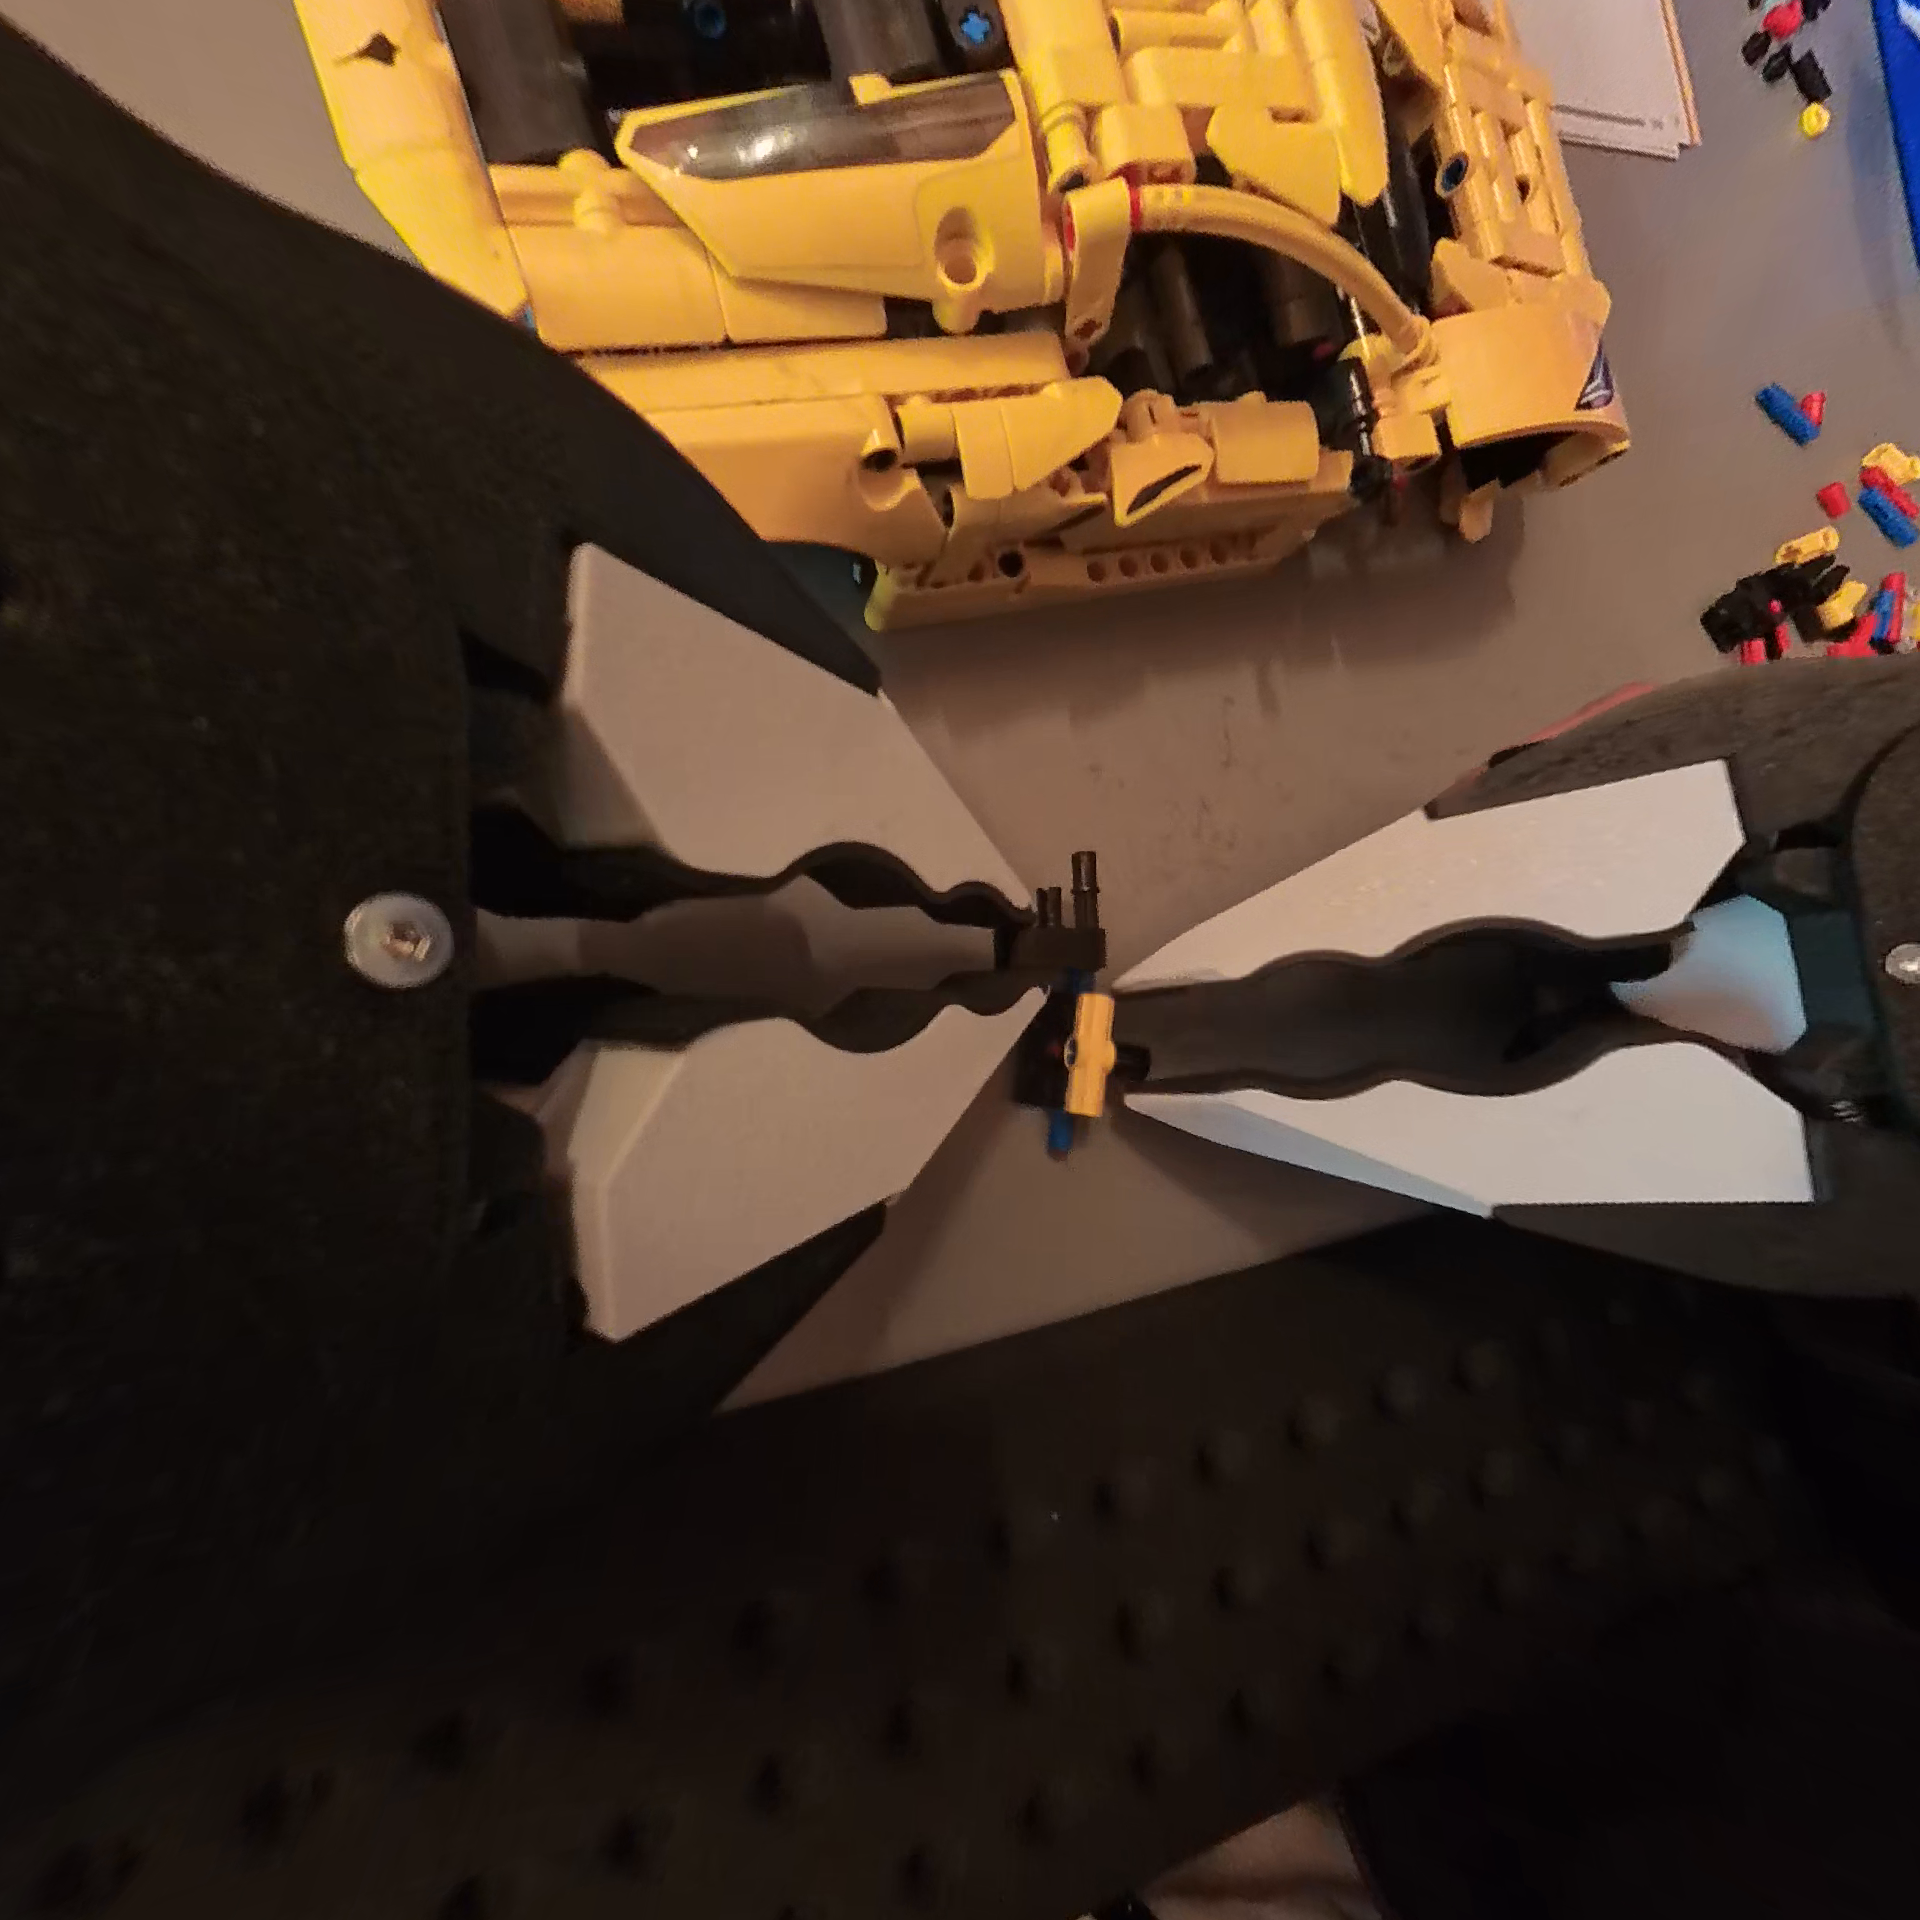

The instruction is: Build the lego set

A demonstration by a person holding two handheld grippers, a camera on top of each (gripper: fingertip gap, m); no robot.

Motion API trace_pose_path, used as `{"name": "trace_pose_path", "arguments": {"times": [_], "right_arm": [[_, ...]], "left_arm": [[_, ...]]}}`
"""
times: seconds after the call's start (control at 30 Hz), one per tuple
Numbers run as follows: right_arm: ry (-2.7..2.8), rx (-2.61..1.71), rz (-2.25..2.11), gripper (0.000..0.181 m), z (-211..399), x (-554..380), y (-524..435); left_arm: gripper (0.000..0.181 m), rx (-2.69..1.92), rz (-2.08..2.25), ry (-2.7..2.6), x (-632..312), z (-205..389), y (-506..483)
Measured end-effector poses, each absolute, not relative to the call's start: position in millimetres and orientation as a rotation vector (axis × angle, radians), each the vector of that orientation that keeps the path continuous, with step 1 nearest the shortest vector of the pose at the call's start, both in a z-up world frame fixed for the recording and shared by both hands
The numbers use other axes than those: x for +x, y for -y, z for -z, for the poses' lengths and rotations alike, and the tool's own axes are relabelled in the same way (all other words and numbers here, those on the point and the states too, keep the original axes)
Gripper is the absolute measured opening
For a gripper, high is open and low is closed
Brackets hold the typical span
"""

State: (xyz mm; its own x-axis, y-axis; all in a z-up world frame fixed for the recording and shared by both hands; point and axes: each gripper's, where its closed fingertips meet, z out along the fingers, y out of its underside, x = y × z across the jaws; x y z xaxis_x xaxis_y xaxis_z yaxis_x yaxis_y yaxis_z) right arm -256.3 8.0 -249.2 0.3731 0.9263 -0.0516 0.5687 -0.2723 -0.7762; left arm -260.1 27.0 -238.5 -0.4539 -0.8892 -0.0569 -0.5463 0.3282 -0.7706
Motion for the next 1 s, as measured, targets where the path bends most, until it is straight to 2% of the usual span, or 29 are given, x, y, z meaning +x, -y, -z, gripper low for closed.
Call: {"name": "trace_pose_path", "arguments": {"times": [0.3,1.0], "right_arm": [[1.313,-1.947,-0.679,0.006,249.6,-257.7,-5.1],[1.299,-1.958,-0.677,0.006,249.9,-257.2,-6.9]], "left_arm": [[0.007,-1.25,0.94,-2.093,-257.5,234.5,-30.2],[0.007,-1.104,0.737,-2.134,-256.8,237.7,-26.0]]}}
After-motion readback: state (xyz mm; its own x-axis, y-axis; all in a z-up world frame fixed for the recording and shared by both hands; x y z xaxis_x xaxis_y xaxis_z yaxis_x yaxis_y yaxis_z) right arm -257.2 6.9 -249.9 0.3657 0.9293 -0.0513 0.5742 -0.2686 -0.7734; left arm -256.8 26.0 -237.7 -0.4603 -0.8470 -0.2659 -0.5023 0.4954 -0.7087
